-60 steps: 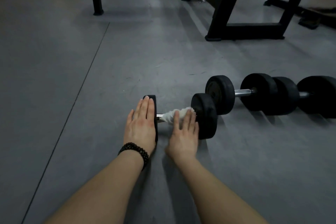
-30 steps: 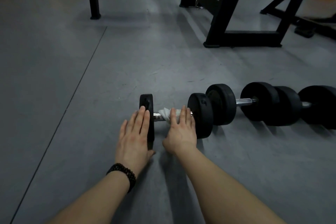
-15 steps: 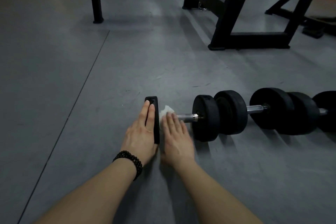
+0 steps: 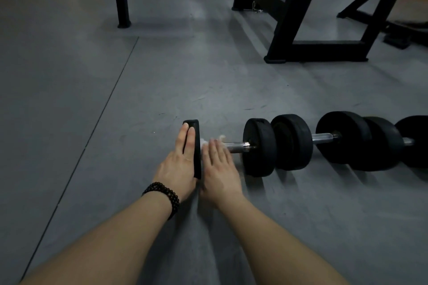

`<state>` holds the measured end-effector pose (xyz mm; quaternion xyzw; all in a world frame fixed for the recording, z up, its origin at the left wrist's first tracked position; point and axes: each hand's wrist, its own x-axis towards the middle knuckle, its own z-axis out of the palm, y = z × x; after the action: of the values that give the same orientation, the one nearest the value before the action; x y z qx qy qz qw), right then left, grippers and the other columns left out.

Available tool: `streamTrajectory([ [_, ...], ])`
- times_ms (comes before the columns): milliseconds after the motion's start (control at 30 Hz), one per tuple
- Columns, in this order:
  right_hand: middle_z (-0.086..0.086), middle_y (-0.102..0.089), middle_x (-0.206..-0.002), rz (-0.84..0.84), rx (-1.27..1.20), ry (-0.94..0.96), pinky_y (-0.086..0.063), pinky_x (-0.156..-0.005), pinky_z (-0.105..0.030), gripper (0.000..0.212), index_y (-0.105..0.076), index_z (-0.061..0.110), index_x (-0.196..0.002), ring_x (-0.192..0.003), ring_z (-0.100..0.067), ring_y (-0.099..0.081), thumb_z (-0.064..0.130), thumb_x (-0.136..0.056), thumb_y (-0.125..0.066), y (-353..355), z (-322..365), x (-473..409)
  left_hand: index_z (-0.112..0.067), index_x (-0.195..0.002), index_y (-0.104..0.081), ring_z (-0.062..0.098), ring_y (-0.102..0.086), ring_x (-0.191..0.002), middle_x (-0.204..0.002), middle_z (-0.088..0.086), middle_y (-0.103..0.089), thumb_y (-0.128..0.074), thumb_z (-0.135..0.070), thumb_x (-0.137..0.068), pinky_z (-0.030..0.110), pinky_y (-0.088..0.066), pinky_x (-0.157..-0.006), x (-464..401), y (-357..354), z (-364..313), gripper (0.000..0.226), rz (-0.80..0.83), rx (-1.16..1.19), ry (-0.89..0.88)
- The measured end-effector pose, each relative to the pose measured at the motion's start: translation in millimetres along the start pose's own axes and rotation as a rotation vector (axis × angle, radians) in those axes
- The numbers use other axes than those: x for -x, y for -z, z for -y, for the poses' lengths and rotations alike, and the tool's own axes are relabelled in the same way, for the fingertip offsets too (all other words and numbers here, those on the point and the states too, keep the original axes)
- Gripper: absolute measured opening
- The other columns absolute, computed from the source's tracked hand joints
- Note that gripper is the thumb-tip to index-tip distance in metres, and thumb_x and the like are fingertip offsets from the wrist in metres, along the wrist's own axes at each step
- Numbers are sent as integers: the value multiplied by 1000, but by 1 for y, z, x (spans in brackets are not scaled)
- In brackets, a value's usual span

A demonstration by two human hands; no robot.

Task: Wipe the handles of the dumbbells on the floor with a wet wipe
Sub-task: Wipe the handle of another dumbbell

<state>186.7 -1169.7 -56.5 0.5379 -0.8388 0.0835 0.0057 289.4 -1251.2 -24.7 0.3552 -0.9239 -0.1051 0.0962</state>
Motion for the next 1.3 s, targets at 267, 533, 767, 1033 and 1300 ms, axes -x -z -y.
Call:
streamTrajectory([
  [267,-20,9,-163,-9,12,-116,14,-118,-42,98,5,14,-156,-149,-34,15,34,-85,-59,-2,-8,-3,-20,-151,23,29,-61,-97,-155,-7,39,-79,-25,-74,35,-48,-66,3,2,-2,128,17,-32,13],
  [533,-15,29,-157,3,10,-155,15,-118,-45,102,20,16,-153,-144,-33,30,41,-89,-55,-12,-7,4,-20,-152,22,31,-62,-98,-156,-8,36,-82,-27,-73,35,-46,-69,0,5,-2,131,52,-22,36],
  [767,-22,-1,-162,-158,-7,-376,2,-120,-42,94,-10,6,-156,-151,-35,-2,22,-81,-63,-15,-20,-3,-23,-153,19,39,-63,-102,-159,-8,30,-86,-31,-67,41,-50,-80,-21,11,4,136,106,8,35],
  [1033,-15,11,-164,-94,-7,-288,11,-119,-38,91,2,14,-157,-150,-28,13,24,-87,-55,-11,-36,-21,-26,-154,14,44,-60,-107,-158,-15,26,-94,-32,-58,48,-51,-89,-45,21,6,145,186,26,61],
  [1300,-13,7,-165,-50,-22,-182,6,-119,-38,85,0,29,-157,-151,-27,10,21,-89,-51,-2,-38,-16,-27,-153,15,40,-63,-104,-156,-16,29,-93,-31,-60,46,-53,-84,-36,21,2,143,177,28,71],
])
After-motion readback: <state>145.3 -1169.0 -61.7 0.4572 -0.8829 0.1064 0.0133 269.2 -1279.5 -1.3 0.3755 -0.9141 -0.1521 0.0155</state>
